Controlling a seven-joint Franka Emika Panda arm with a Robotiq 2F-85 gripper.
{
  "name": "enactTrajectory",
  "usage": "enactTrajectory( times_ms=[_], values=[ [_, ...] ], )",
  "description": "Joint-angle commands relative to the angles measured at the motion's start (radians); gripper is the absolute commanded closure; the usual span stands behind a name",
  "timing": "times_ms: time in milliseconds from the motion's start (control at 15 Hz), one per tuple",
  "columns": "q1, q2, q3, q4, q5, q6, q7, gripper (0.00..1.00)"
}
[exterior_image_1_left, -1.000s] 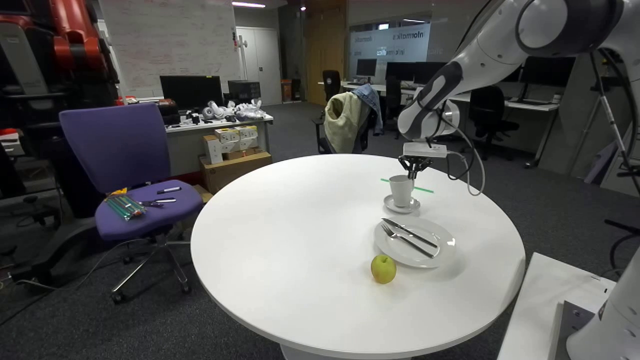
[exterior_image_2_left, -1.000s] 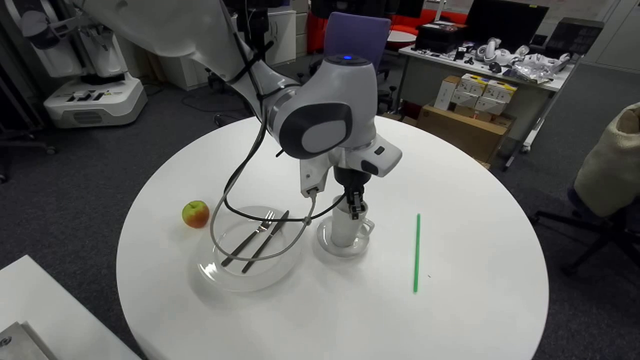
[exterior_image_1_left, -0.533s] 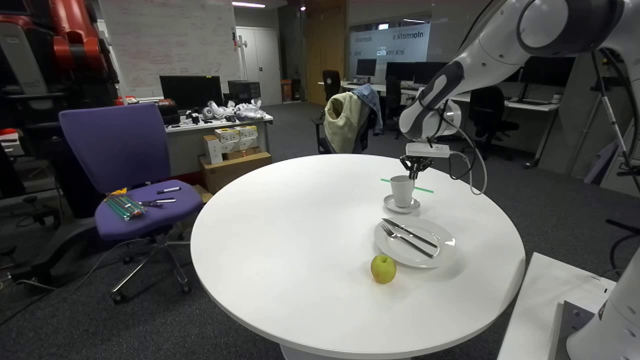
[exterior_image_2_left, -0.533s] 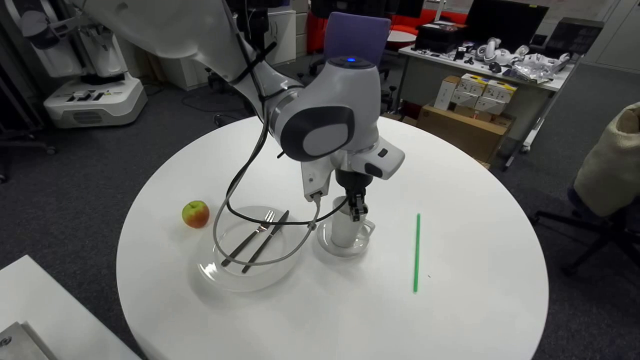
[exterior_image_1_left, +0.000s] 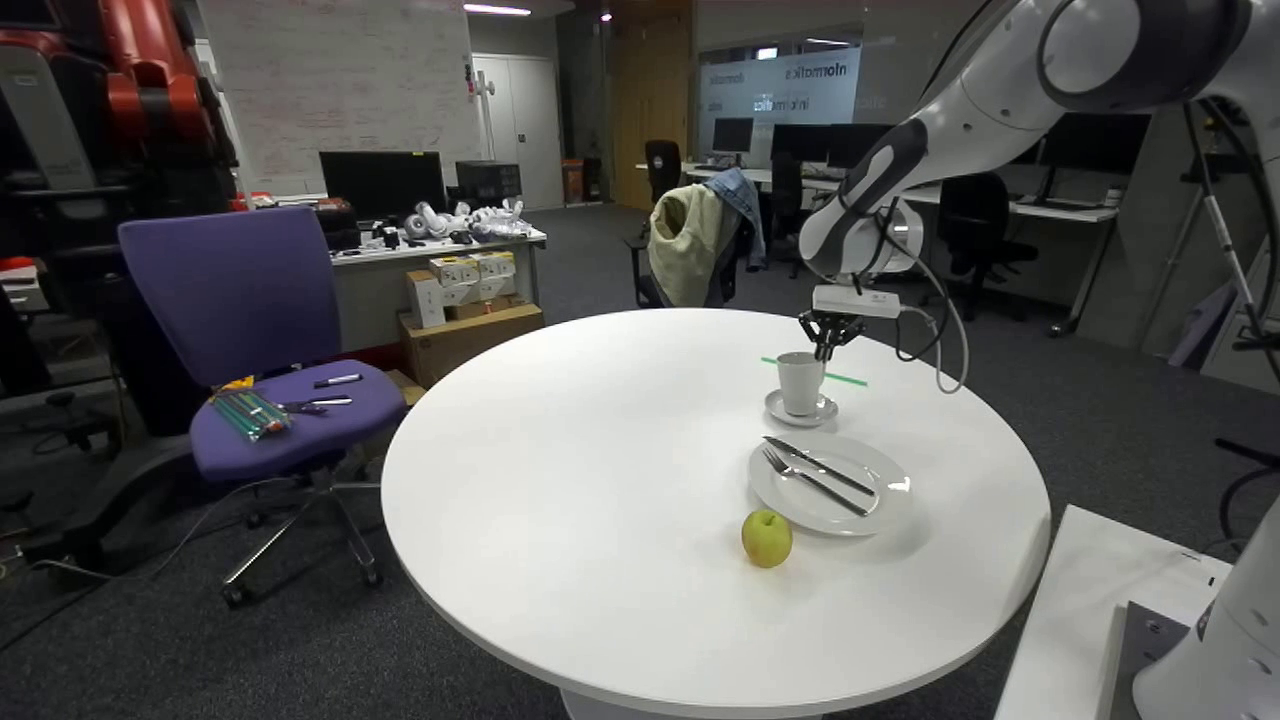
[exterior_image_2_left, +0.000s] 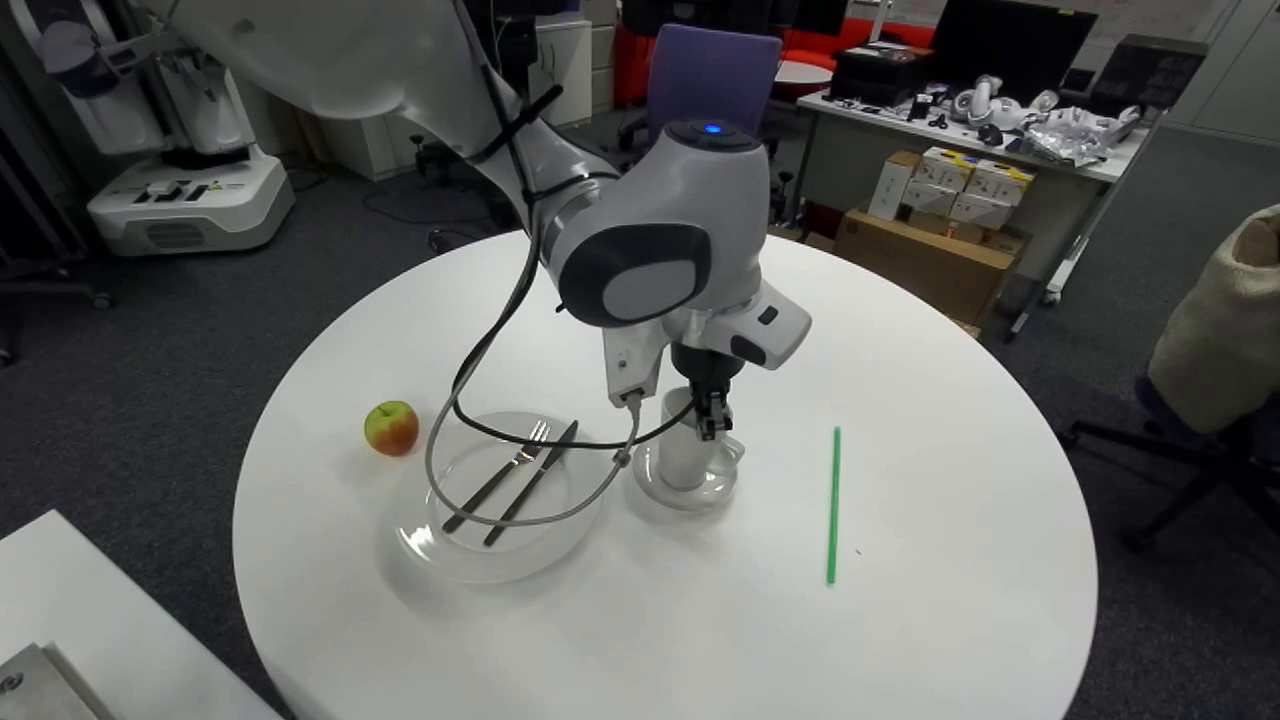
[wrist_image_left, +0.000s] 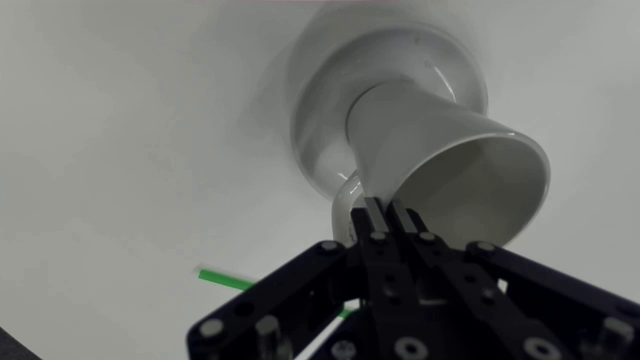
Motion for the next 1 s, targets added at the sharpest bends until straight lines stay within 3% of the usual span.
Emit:
enactTrajectory(
  times_ms=[0, 933],
  values=[
    [-0.033, -0.046, 0.031, -0.049, 0.043, 0.04, -0.058, 0.99],
    [-0.025, -0.029, 0.025, -0.124, 0.047, 0.245, -0.045, 0.99]
  ],
)
